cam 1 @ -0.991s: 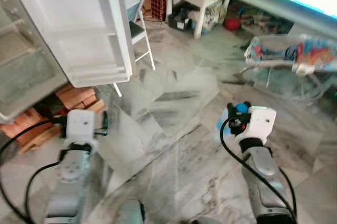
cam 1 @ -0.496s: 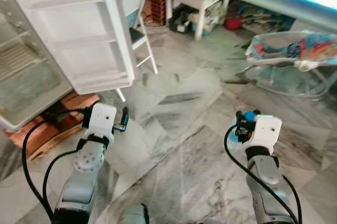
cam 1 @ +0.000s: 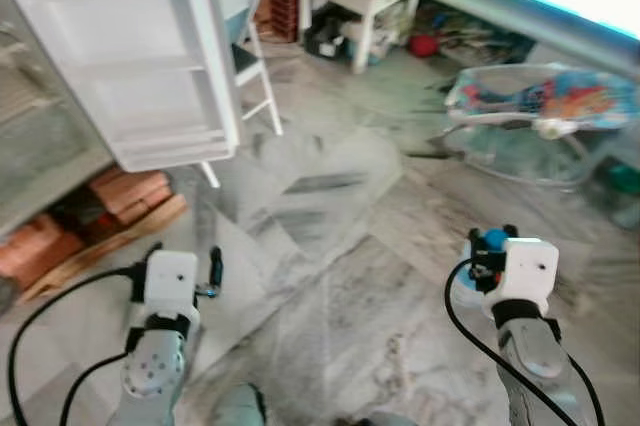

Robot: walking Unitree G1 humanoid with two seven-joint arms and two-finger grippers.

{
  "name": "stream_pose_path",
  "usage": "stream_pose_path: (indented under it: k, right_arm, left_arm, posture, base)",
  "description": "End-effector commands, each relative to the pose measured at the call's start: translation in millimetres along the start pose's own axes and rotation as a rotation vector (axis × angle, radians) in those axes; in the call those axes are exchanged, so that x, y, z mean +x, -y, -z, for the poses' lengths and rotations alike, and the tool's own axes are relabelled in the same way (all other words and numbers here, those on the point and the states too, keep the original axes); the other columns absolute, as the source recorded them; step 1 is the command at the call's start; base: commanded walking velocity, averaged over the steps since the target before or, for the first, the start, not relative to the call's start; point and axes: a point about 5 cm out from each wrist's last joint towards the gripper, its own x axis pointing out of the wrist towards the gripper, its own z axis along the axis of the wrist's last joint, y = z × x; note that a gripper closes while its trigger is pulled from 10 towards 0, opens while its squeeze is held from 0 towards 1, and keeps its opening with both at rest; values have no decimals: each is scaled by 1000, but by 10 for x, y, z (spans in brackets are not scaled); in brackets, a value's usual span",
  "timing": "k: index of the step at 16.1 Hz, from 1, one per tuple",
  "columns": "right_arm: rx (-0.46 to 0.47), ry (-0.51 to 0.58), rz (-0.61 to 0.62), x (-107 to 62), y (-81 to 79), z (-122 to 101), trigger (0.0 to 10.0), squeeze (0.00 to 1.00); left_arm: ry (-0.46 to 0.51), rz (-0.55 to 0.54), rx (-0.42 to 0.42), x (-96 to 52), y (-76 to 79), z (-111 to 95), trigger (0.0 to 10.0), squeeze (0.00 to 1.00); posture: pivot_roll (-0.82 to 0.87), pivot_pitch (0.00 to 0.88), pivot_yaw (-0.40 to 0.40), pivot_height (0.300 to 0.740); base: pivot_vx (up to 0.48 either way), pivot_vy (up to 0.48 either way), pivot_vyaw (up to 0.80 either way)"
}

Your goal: Restocking fridge

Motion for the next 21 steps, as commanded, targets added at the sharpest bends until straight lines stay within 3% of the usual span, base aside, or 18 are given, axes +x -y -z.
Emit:
stream_pose_path:
  k: [1,3,6,11,15,17,18,21]
  right_arm:
    - [16,37,-51,50,-96,-91,10000,0]
    - [27,79,-93,134,-206,-196,10000,0]
    - [37,83,-92,168,-181,-217,10000,0]
    - [68,71,-118,226,-248,-208,10000,0]
    - [26,103,-90,256,-274,-245,10000,0]
    - [37,90,-77,246,-268,-239,10000,0]
    - [100,69,-92,238,-273,-212,10000,0]
    - [95,74,-77,247,-264,-219,10000,0]
  left_arm:
    - [22,-4,-6,8,-14,-47,10000,0]
    - [16,-10,-5,66,-32,-65,10000,0]
    - [50,9,-11,156,-18,-159,10000,0]
    - [70,33,-9,201,-7,-196,10000,0]
    - [54,37,-18,214,-12,-168,10000,0]
    - [55,42,-15,204,-6,-166,10000,0]
    - [67,49,-14,209,7,-181,10000,0]
    - [77,79,-17,211,18,-205,10000,0]
  posture:
    - [102,122,-86,740]
    - [97,119,-84,740]
    - [95,124,-78,740]
    - [103,132,-78,740]
    - [97,136,-75,740]
    - [96,139,-77,740]
    - [93,143,-77,740]
    - [95,149,-67,740]
  base:
    - [0,0,0]
    - [0,0,0]
    - [0,201,0]
    - [0,408,0]
    - [0,442,0]
    - [0,442,0]
    - [0,442,0]
    - [0,432,0]
